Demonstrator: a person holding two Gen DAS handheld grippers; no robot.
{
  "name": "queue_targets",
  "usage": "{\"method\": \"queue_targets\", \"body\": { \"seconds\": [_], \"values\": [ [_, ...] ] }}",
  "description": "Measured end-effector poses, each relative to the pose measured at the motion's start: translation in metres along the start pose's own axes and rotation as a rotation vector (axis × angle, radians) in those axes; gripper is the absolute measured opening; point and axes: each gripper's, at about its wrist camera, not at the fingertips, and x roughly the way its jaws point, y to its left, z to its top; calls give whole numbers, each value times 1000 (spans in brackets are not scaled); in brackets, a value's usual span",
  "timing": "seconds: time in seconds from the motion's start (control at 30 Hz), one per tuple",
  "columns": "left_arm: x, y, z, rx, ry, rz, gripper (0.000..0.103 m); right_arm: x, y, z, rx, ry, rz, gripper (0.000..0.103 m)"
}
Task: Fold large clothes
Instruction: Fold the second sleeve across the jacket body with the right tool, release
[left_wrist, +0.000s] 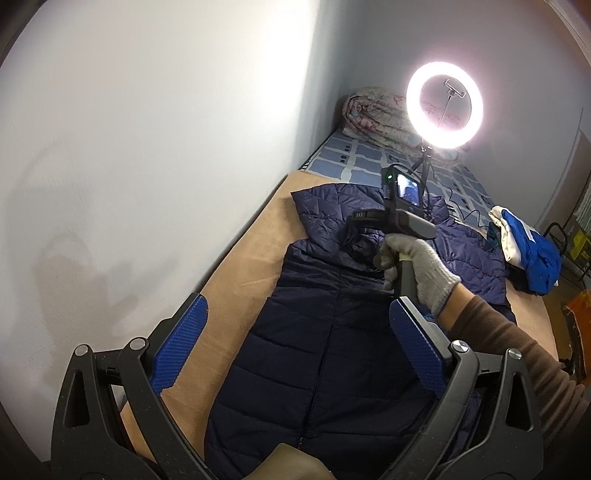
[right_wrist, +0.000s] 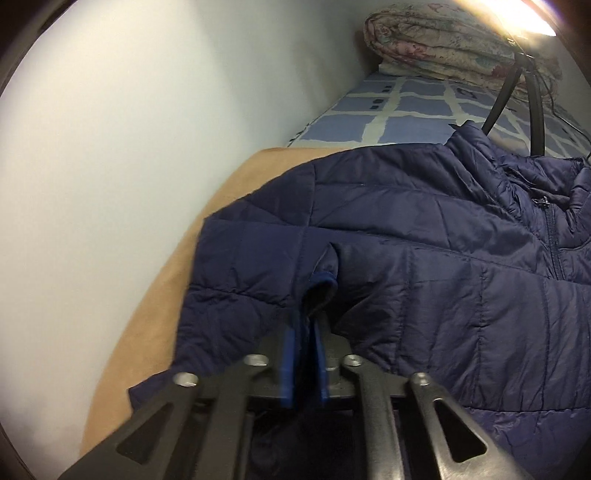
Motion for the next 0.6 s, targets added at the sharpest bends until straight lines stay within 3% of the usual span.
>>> {"method": "queue_targets", "body": {
  "seconds": [0.23, 0.6],
  "values": [
    [-6, 4, 1, -9, -13, -7, 101, -69, 8, 3, -32, -95, 1, 61],
    [-13, 0, -2, 40, -17, -48, 101, -217, 0, -42, -80, -219, -77, 66]
  ]
}}
